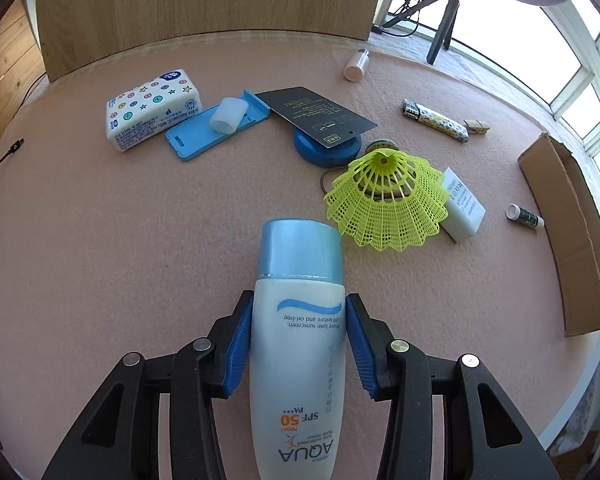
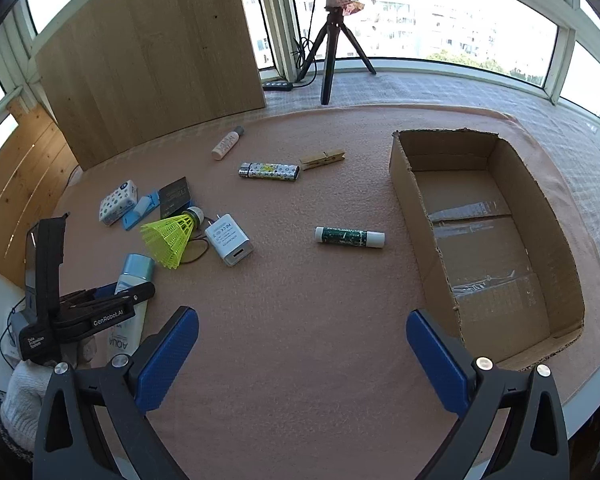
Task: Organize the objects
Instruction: 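Move the left tool toward the white AQUA sunscreen bottle, then close the left gripper on the sunscreen bottle and lift it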
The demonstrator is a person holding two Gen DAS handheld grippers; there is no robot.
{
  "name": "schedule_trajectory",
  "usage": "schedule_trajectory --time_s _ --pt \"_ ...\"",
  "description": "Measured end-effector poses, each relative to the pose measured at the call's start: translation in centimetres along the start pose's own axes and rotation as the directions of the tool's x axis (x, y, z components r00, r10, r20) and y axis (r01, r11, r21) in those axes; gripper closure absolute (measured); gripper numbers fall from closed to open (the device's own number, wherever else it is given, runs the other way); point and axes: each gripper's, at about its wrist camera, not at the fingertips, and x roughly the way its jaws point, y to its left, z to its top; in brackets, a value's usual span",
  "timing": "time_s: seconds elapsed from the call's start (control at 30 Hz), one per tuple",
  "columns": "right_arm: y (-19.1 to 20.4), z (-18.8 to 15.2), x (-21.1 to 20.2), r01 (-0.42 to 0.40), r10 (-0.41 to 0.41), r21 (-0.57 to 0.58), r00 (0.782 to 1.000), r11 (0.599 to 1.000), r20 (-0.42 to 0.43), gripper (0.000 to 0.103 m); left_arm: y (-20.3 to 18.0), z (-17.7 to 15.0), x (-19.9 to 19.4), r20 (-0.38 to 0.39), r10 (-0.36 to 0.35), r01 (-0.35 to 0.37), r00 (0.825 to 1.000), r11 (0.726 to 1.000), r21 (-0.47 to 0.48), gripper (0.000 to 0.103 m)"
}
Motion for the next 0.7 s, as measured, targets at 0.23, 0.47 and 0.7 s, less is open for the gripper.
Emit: schedule_trajectory --time_s 0.23,0.47,0.7 --pt "1.5 -0.3 1.7 -0.069 0.069 -0.019 0.997 0.997 -0.036 0.000 1.8 -1.9 -3.5 0.045 -0.042 0.044 0.998 0.998 -0.037 0.025" --pt "4.1 -0.1 4.1 -0.184 0.180 -0.025 0.979 0.983 -0.100 0.000 2.4 -3.3 -4.0 0.030 -0.068 0.068 0.997 0.998 -0.009 0.026" --pt "7.4 0.6 7.1 -0.298 0.290 -0.017 0.939 0.954 -0.187 0.000 2.8 -3.7 -3.1 0.001 -0.100 0.100 0.995 0.995 -0.008 0.033"
